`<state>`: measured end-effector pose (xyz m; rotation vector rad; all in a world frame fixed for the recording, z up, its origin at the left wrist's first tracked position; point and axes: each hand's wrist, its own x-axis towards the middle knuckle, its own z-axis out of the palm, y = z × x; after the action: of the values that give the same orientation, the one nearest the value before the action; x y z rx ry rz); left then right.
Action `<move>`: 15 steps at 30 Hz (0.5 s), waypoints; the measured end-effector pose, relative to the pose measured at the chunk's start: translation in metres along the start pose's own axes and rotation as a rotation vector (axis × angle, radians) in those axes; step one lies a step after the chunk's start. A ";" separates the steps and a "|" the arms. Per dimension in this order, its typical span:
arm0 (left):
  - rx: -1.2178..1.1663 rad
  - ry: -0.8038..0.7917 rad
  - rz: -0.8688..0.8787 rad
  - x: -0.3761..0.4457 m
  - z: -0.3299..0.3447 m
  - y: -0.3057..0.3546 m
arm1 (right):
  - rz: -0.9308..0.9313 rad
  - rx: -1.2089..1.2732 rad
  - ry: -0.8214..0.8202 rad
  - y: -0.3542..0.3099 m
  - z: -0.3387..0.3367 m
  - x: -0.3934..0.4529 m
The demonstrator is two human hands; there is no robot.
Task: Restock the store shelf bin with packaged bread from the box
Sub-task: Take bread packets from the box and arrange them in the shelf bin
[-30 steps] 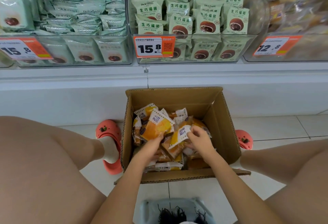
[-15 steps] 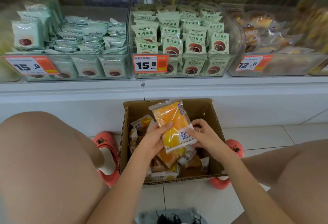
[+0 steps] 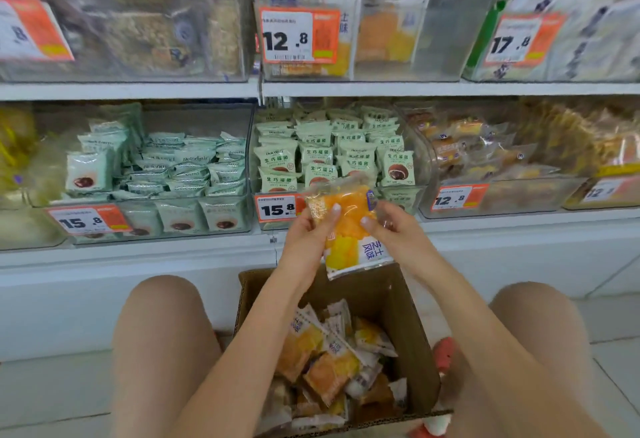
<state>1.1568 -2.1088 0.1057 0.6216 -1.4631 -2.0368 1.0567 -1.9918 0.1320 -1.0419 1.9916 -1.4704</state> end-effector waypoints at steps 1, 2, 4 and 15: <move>0.079 0.025 0.055 0.008 0.005 0.013 | -0.042 -0.013 0.007 -0.014 -0.009 0.006; 0.138 0.042 0.110 0.015 0.008 0.027 | -0.083 -0.035 0.017 -0.029 -0.020 0.012; 0.288 0.065 0.289 0.032 0.014 0.064 | -0.209 -0.104 0.079 -0.069 -0.049 0.026; 1.491 0.480 1.264 0.165 0.060 0.203 | -0.533 -1.030 0.417 -0.242 -0.182 0.162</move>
<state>1.0287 -2.2288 0.3087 0.3843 -2.0020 0.3076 0.8987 -2.0460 0.4323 -1.8960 3.0594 -0.8311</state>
